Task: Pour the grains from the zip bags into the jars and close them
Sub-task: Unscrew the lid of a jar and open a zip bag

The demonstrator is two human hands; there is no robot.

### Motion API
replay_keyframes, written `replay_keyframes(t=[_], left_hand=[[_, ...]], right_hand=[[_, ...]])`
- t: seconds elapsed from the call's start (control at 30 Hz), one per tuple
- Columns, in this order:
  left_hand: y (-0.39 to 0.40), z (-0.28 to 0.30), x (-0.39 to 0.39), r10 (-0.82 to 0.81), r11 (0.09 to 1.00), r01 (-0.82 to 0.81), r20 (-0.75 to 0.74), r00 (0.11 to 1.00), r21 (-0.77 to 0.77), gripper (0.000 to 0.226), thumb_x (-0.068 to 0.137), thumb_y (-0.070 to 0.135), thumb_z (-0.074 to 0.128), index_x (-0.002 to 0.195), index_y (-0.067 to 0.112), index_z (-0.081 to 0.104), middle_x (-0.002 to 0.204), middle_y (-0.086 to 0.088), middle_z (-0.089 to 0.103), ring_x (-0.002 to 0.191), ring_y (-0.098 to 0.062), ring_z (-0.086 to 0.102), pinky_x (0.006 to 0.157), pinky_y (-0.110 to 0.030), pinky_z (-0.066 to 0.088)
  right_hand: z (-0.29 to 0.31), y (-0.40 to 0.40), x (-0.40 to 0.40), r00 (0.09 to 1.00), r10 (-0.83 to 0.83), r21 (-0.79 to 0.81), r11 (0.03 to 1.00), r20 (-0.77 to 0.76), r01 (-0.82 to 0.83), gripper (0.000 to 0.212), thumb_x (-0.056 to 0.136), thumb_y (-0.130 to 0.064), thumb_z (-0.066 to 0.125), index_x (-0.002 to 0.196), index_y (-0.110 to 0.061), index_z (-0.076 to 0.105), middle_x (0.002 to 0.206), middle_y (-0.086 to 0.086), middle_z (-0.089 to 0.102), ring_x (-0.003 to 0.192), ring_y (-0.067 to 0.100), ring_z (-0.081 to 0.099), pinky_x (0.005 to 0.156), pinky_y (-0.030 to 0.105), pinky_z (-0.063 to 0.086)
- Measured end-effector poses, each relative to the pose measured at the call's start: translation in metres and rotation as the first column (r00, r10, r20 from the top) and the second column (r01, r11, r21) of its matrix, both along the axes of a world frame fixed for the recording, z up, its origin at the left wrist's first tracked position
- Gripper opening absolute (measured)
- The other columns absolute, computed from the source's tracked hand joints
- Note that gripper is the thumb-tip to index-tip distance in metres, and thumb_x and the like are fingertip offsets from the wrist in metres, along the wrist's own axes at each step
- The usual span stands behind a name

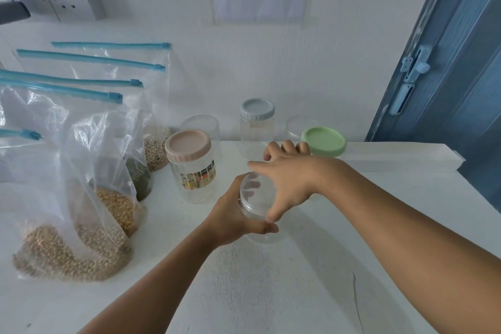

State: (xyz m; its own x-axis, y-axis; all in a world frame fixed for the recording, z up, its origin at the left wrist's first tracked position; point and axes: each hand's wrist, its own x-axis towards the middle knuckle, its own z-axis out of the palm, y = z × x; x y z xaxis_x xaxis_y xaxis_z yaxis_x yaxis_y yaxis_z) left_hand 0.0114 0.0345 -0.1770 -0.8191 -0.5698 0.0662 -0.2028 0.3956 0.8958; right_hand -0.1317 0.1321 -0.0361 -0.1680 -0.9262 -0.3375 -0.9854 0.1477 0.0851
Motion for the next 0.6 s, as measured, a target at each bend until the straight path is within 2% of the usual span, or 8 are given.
replay_keyframes(t=[0.1,0.17,0.27,0.4,0.5,0.6], left_hand=[[-0.001,-0.001,0.0,-0.007,1.0,0.007,0.001,1.0,0.001,0.114,0.053,0.049,0.103,0.147,0.048,0.038,0.141,0.018,0.053,0.132,-0.004,0.052,0.111,-0.044,0.049],[-0.002,-0.001,0.0,-0.011,1.0,0.011,-0.004,1.0,0.008,0.114,0.052,0.05,0.103,0.146,0.049,0.038,0.141,0.018,0.054,0.132,-0.006,0.053,0.11,-0.046,0.05],[-0.001,-0.001,-0.001,-0.024,1.0,0.024,-0.001,1.0,0.001,0.118,0.051,0.053,0.102,0.15,0.045,0.037,0.144,0.018,0.053,0.134,-0.006,0.051,0.113,-0.045,0.047],[-0.004,0.0,0.0,-0.03,1.0,0.03,0.018,0.999,-0.004,0.119,0.051,0.055,0.101,0.15,0.042,0.037,0.143,0.02,0.052,0.133,-0.002,0.051,0.115,-0.042,0.044],[-0.005,0.002,0.002,-0.02,1.0,0.02,0.023,1.0,0.008,0.112,0.053,0.047,0.102,0.146,0.045,0.038,0.137,0.023,0.055,0.128,0.003,0.053,0.111,-0.035,0.047],[-0.006,0.001,0.005,-0.012,1.0,0.011,0.013,1.0,0.009,0.111,0.054,0.045,0.102,0.144,0.048,0.038,0.136,0.024,0.055,0.129,0.0,0.053,0.109,-0.032,0.048]], right_hand=[[-0.004,0.002,0.004,0.996,-0.054,0.019,0.998,-0.074,0.056,0.11,0.068,-0.101,0.047,0.142,-0.02,0.048,0.14,0.008,0.039,0.132,0.031,0.029,0.115,0.052,0.02],[-0.008,0.003,0.008,0.993,-0.072,-0.017,0.997,-0.09,0.071,0.108,0.07,-0.102,0.04,0.137,-0.017,0.052,0.133,0.008,0.049,0.131,0.031,0.036,0.114,0.055,0.018],[-0.009,0.0,0.009,0.996,0.01,-0.061,0.998,-0.089,-0.016,0.09,0.069,-0.089,0.059,0.13,-0.023,0.051,0.116,-0.001,0.047,0.118,0.025,0.038,0.105,0.05,0.023],[0.007,-0.002,0.003,0.991,0.134,-0.084,0.987,-0.009,-0.134,0.102,0.063,-0.065,0.082,0.148,-0.037,0.034,0.135,-0.007,0.04,0.124,0.02,0.036,0.106,0.045,0.025],[0.017,0.0,-0.004,0.988,0.134,-0.196,0.974,0.078,-0.117,0.105,0.066,-0.054,0.085,0.152,-0.04,0.026,0.142,-0.01,0.037,0.124,0.017,0.037,0.108,0.043,0.025],[0.012,0.018,-0.009,0.97,0.093,-0.324,0.946,0.224,-0.016,0.106,0.07,-0.048,0.087,0.154,-0.037,0.023,0.144,-0.013,0.036,0.13,0.013,0.038,0.111,0.037,0.024]])
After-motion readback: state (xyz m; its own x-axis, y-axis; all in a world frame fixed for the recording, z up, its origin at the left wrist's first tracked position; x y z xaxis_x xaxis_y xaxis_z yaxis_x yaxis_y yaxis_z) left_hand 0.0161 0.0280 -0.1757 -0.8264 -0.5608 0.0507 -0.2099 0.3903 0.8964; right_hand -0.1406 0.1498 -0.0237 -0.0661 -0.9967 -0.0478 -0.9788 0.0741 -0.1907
